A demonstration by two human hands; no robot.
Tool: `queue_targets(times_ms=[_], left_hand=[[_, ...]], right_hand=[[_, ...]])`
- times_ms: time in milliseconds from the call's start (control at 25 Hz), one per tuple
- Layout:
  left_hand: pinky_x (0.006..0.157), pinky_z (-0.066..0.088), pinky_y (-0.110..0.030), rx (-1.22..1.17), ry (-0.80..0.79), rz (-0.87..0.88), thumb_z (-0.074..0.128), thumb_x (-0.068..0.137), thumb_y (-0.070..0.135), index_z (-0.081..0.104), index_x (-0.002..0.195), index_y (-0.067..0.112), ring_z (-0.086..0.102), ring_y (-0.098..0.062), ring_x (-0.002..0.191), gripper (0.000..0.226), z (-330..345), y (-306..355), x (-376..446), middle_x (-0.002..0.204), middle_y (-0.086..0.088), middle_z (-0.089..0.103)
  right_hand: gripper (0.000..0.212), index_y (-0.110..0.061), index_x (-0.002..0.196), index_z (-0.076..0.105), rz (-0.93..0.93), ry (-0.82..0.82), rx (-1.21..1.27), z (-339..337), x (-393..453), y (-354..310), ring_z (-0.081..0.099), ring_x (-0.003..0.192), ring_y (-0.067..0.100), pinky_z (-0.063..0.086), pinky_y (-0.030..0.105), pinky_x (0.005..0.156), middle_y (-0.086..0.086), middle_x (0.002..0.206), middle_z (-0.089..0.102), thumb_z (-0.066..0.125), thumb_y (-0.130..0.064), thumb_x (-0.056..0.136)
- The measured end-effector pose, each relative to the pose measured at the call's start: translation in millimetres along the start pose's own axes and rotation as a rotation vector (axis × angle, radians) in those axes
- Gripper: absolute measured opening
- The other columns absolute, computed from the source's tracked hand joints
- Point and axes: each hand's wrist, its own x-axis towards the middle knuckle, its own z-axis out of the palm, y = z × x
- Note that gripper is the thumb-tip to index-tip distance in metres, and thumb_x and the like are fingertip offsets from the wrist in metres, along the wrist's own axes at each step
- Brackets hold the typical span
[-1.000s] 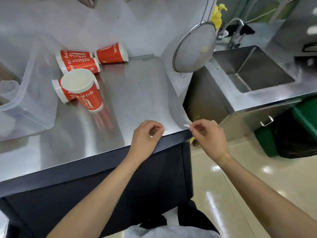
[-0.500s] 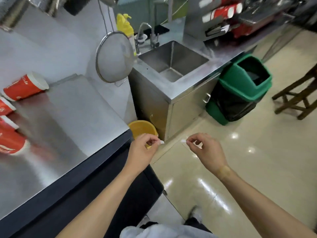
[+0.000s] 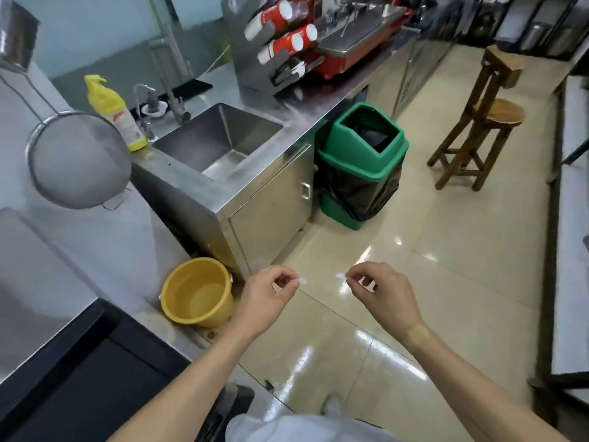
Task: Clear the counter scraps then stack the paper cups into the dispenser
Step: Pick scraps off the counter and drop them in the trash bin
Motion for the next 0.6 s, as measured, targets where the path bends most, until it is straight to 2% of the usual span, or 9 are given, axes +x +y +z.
queue_targets(times_ms=[160, 280, 360, 400, 520, 600], left_hand=[[0.066, 0.04, -0.013, 0.014, -0.063, 0.051, 0.076, 0.085, 0.025, 0.069, 0.075, 0.04, 0.058, 0.002, 0.071, 0.019, 40, 21, 28, 0.08, 0.026, 0.067], [0.063, 0.039, -0.011, 0.028, -0.11, 0.106, 0.071, 0.081, 0.04, 0.069, 0.078, 0.041, 0.061, -0.002, 0.075, 0.004, 58, 33, 53, 0.082, 0.023, 0.067], [0.064, 0.04, -0.009, 0.02, -0.126, 0.142, 0.069, 0.079, 0.045, 0.069, 0.079, 0.04, 0.061, -0.003, 0.076, 0.005, 66, 36, 71, 0.083, 0.022, 0.067], [0.064, 0.04, -0.009, 0.02, -0.136, 0.15, 0.071, 0.08, 0.042, 0.069, 0.078, 0.04, 0.061, -0.004, 0.075, 0.003, 69, 36, 80, 0.083, 0.021, 0.067], [0.066, 0.041, -0.008, 0.014, -0.189, 0.16, 0.077, 0.083, 0.025, 0.071, 0.076, 0.038, 0.06, -0.004, 0.074, 0.016, 75, 30, 117, 0.082, 0.019, 0.066], [0.066, 0.041, -0.008, -0.001, -0.205, 0.145, 0.078, 0.083, 0.02, 0.073, 0.077, 0.033, 0.058, -0.004, 0.072, 0.015, 76, 25, 147, 0.08, 0.017, 0.066]], right_hand=[[0.016, -0.036, 0.083, 0.067, 0.041, 0.062, -0.003, -28, 1, 27, 0.059, 0.08, 0.002, 0.046, 0.021, 0.068, -0.03, 0.078, 0.062, 0.072, -0.021, 0.087], [0.016, -0.036, 0.082, 0.066, 0.085, 0.105, -0.018, -42, 9, 44, 0.06, 0.08, 0.003, 0.048, 0.024, 0.068, -0.03, 0.077, 0.062, 0.072, -0.022, 0.086], [0.017, -0.037, 0.081, 0.066, 0.111, 0.125, -0.014, -48, 16, 53, 0.06, 0.08, 0.004, 0.049, 0.025, 0.068, -0.03, 0.077, 0.062, 0.072, -0.022, 0.086], [0.017, -0.037, 0.081, 0.066, 0.123, 0.131, -0.014, -50, 21, 56, 0.06, 0.08, 0.004, 0.049, 0.026, 0.068, -0.03, 0.077, 0.062, 0.072, -0.022, 0.086], [0.019, -0.039, 0.08, 0.064, 0.169, 0.139, -0.028, -54, 43, 67, 0.06, 0.08, 0.003, 0.05, 0.027, 0.069, -0.029, 0.076, 0.062, 0.071, -0.023, 0.086], [0.017, -0.037, 0.08, 0.065, 0.192, 0.141, -0.044, -54, 65, 72, 0.06, 0.08, 0.003, 0.05, 0.029, 0.07, -0.028, 0.076, 0.062, 0.07, -0.022, 0.086]])
